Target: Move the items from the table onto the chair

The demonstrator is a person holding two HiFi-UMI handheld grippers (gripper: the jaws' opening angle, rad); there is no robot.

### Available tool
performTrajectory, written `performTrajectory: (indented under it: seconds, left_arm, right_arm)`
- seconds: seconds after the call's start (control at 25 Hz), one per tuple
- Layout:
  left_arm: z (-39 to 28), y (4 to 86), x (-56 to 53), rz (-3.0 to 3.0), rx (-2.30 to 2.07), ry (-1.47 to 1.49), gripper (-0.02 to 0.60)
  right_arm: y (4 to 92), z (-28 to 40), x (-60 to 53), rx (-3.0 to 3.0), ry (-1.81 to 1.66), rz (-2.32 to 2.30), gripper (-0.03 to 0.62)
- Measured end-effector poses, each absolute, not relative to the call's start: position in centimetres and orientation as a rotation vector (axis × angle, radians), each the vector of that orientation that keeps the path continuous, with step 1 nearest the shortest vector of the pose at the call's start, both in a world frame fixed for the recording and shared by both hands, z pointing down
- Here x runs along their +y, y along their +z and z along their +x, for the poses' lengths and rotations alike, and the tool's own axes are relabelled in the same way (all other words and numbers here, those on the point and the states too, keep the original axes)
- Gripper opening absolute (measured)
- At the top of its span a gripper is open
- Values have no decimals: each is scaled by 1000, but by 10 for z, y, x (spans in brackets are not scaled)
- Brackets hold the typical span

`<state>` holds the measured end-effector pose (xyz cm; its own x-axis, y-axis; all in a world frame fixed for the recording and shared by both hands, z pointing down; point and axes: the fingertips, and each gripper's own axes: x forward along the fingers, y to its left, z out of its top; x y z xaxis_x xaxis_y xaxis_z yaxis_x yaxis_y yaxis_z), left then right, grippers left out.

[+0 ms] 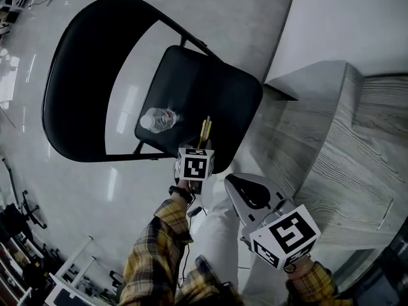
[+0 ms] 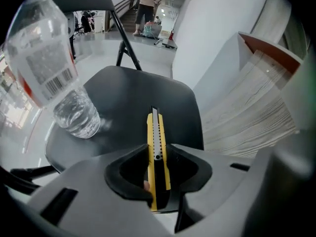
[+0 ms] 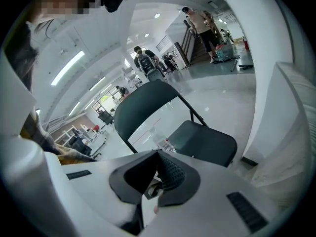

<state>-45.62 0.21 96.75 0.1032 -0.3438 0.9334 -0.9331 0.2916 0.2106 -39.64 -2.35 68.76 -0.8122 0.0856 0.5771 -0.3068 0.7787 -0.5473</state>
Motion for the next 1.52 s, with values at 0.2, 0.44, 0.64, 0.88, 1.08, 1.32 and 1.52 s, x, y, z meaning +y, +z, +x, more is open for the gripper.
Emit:
performTrajectory:
  seconds: [0.2,0.44,0.64,0.88,1.08,1.32,1.52]
  left_arm:
    - [-455,987,3,1231,-1417,693,117]
    - [-456,985,3,1203,-1450,729,118]
    - [-458,951,8,1210,-1486,696,120]
    - [-463,882,4,1271,-1574,574,118]
    - [-454,784,-16,1372,-1685,471,113]
    - [-417,635,-41,1519,-1846,370,50]
    - [-330,522,-49,1639,-1949,288,30]
  right_arm:
    - [685,-397,-28,-2373,894,170,17]
    - [686,-394,-27,-2373,900,169,17]
    - [661,-394,-28,-2398,874,173,17]
    - [620,-391,-31,-2458,845,203,17]
    - [564,-369,-30,-2519,822,239,17]
    - [474,-308,-29,-2626,740,302,17]
    - [399,-200,-25,-2729,640,394,17]
